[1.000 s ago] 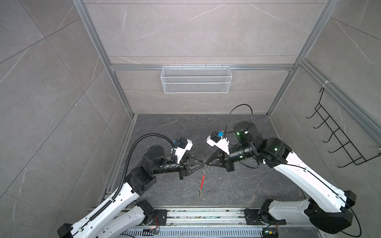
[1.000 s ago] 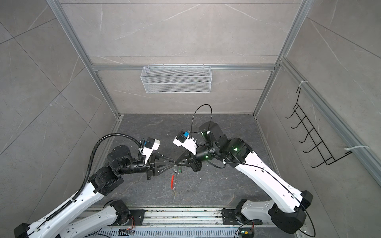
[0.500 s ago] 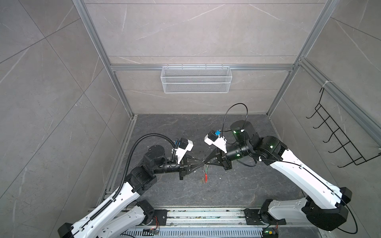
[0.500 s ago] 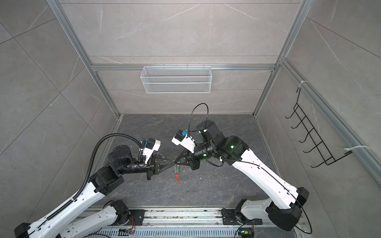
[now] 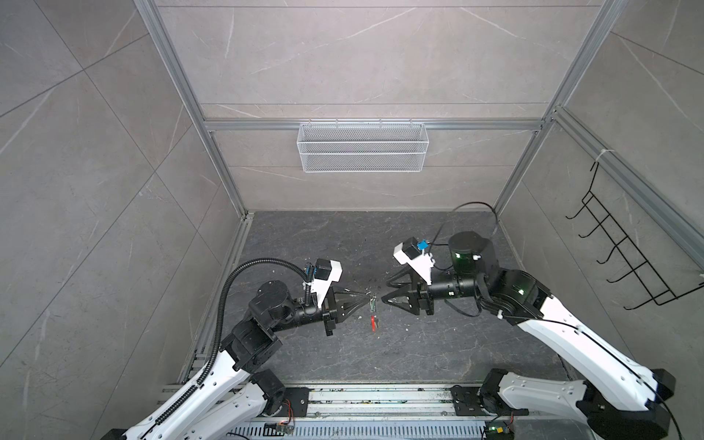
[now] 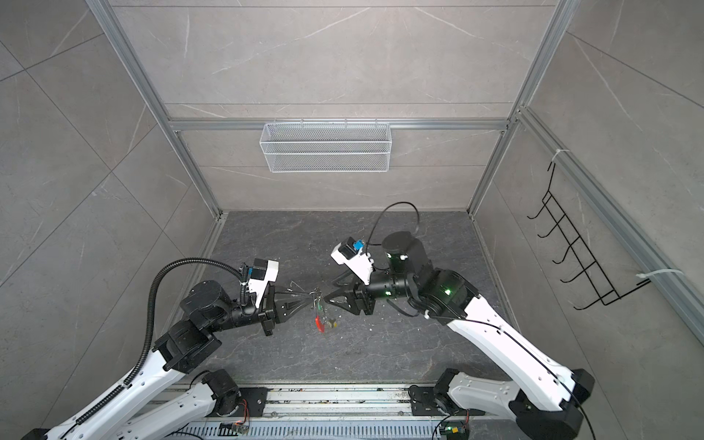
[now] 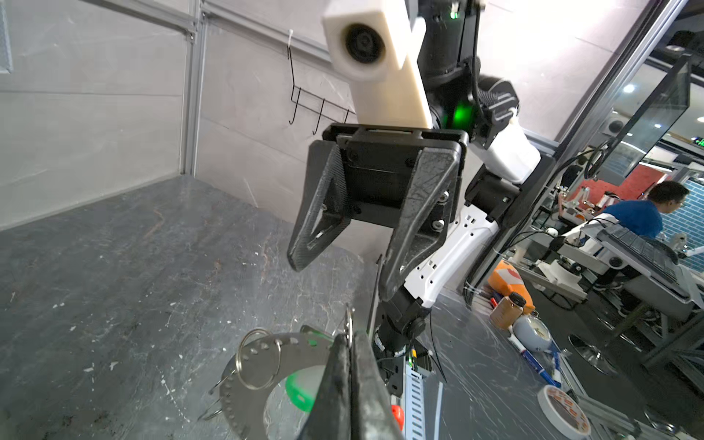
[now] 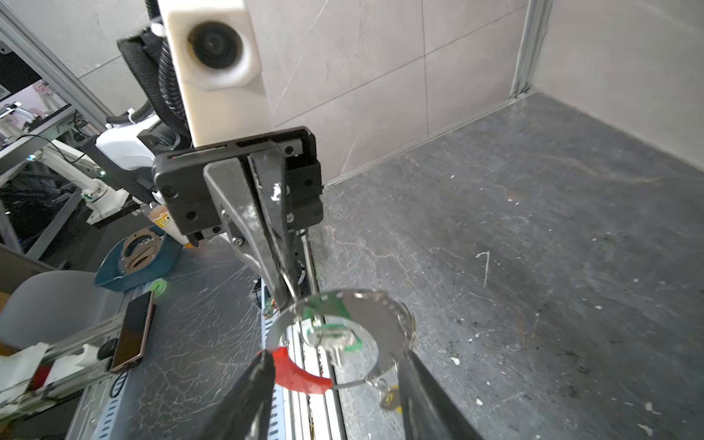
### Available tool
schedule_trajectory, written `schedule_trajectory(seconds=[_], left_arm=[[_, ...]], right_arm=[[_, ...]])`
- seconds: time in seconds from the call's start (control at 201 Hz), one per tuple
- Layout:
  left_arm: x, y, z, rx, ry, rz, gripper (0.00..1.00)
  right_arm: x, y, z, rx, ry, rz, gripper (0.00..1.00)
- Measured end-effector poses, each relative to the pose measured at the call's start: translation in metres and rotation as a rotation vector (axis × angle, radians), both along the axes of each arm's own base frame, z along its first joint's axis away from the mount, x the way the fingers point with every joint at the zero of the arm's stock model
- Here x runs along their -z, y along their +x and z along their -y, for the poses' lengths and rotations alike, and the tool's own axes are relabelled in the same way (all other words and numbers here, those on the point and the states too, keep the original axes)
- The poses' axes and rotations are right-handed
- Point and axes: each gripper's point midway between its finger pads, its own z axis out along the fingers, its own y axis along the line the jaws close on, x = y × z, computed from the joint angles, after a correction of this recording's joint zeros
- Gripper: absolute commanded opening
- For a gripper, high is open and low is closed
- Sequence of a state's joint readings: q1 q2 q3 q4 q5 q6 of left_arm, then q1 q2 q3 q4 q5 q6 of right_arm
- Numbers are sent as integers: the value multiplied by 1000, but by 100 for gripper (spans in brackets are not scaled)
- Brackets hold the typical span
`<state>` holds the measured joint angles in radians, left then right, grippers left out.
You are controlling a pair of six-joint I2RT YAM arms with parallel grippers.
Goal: Remove the keys from the keyring
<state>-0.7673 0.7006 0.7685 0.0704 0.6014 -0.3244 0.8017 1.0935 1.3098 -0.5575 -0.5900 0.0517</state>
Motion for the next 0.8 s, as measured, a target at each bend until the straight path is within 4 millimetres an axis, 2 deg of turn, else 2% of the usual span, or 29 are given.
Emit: schedule_trajectory(seconds=[0.135,0.399,0.603,0.727,0.802], left_arm=[[-4,1,0,-3,-30,30,0],[-15,0,0,-3,-79,76,0],[-22,-1,-1,-1,-110,93,0],[-25,-1,-2,0,-122,96,0],[-27,-1,-2,-4,-131,101,0]], right_arm=[[-7,-5,3,0,88,37,58],[-2,-5,-12,-47,148,10,57],[1,-12,-27,-89,149,9,57],[9,-15,-36,-103,129,-4,48],[13,-16,-39,-108,119,-3,36]])
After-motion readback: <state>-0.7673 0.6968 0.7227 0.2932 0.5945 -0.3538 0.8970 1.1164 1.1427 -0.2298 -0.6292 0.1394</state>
